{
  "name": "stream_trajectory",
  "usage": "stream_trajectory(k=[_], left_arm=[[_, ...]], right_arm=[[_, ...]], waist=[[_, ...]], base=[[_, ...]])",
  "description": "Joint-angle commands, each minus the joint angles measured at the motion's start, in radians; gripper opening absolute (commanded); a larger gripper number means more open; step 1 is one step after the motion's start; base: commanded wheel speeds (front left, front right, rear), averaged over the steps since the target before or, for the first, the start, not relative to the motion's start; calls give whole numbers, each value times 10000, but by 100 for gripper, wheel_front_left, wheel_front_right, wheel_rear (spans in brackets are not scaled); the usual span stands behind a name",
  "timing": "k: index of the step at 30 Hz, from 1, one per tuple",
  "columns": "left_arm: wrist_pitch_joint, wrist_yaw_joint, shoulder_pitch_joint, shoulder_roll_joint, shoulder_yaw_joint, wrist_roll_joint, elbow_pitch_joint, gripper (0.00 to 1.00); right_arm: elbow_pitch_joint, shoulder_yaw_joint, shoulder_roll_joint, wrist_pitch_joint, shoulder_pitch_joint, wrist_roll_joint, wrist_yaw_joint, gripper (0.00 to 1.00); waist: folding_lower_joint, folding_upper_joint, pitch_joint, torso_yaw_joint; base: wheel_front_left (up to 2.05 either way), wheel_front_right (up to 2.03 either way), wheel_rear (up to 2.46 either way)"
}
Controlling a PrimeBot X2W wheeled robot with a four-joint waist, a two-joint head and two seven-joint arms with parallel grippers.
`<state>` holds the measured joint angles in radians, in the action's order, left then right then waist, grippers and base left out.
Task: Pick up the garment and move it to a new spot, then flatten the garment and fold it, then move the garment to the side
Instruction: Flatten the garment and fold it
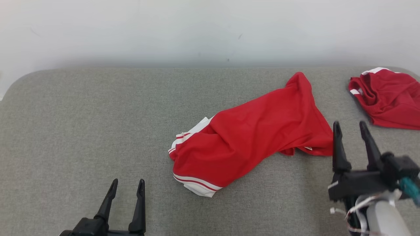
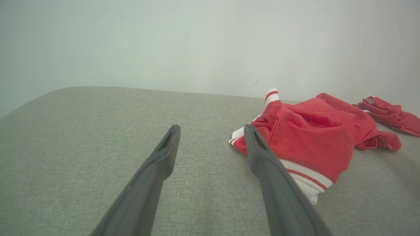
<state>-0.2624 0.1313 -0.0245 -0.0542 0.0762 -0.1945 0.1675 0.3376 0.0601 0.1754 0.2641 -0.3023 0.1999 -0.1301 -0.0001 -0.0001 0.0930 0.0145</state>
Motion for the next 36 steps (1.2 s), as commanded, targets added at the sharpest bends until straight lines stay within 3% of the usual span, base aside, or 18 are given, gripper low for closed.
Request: stream_trajectory(k=[1,11,17,36], left_arm=[[-22,-15,89,-31,28,-31,22,100],[-22,-15,3,-203,386,-174,258,100],[-22,-15,-524,-562,1176,-296,870,100],[-22,-17,-2809,-1647,3407,-1457,3700,100]], right_arm=[[-305,29,-170,-2,365,-15,-2,100],[-1677,-239,-942,0,2028,-135,-2,100],[-1942,-868,-1199,1,2583,-266,-2,100],[-1679,-1440,-1264,-1,2215,200,-2,100]], waist=[[1,1,-14,-18],[1,1,41,-217],[1,1,157,-318],[1,1,626,-893]], base=[[0,0,0],[0,0,0],[0,0,0],[0,0,0]])
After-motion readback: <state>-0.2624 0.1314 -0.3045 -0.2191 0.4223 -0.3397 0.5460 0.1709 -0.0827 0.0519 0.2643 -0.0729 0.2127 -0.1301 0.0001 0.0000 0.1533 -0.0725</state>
